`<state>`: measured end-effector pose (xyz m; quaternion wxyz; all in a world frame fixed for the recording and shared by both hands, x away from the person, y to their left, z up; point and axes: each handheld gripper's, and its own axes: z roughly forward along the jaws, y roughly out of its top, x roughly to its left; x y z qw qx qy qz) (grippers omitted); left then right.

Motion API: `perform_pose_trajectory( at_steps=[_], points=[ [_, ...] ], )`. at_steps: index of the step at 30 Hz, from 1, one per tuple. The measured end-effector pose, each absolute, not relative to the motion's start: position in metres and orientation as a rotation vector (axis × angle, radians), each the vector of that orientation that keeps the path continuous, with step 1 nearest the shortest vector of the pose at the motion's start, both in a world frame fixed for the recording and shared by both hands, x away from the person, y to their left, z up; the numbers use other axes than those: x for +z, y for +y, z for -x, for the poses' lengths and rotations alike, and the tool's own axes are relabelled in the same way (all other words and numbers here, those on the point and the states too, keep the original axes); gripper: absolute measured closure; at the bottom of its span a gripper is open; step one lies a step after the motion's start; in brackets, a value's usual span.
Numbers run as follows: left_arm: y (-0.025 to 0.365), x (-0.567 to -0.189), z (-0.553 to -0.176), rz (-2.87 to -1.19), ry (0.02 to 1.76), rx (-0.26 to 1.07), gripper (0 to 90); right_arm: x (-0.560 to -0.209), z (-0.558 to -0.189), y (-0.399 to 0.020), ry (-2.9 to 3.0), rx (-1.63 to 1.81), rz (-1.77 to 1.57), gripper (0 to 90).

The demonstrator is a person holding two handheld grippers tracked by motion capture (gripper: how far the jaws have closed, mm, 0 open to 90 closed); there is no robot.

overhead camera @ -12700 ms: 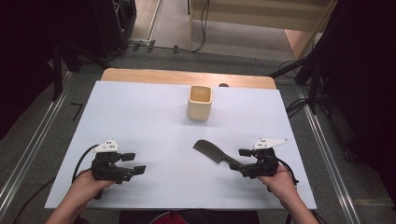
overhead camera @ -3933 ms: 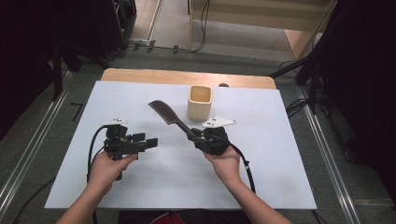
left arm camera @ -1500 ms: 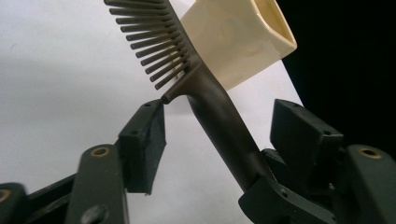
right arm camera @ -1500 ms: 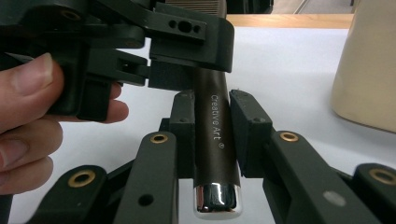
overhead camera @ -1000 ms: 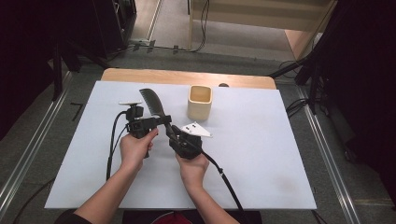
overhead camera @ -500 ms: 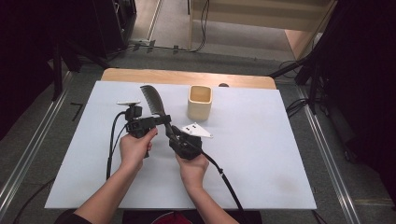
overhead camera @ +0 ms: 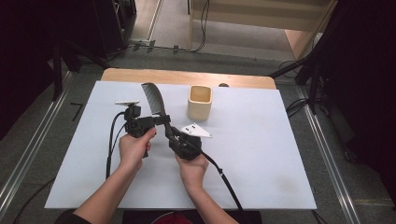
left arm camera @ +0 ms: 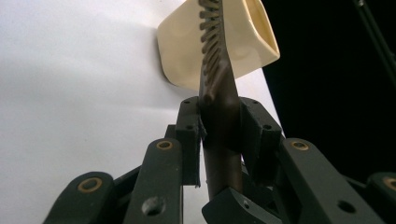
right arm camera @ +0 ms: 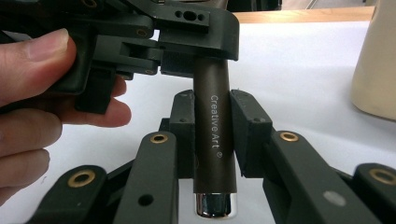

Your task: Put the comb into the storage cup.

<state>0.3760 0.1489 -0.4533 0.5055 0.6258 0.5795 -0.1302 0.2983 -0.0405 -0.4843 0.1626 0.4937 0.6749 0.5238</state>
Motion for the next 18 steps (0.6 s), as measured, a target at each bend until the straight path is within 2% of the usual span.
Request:
perform_pose_trajectory(
  at_steps=[9,13,18],
  points=[
    [0.1514,-0.4534,-0.3759,-1.483,1.398,-0.345,73.6,-0.4844,-0.2983,-0.0395,1.932,1.5,-1.388,67.4],
    [0.1532,-0.4531,-0.3767,-1.484,1.398,-0.33,73.6,-0.4846,-0.2991,-0.0379,1.955,1.477,-1.35,45.5],
    [0.1551,-0.4516,-0.3773,-1.5,1.398,-0.296,73.6,-0.4839,-0.3011,-0.0393,2.037,1.48,-1.378,33.3]
  ],
)
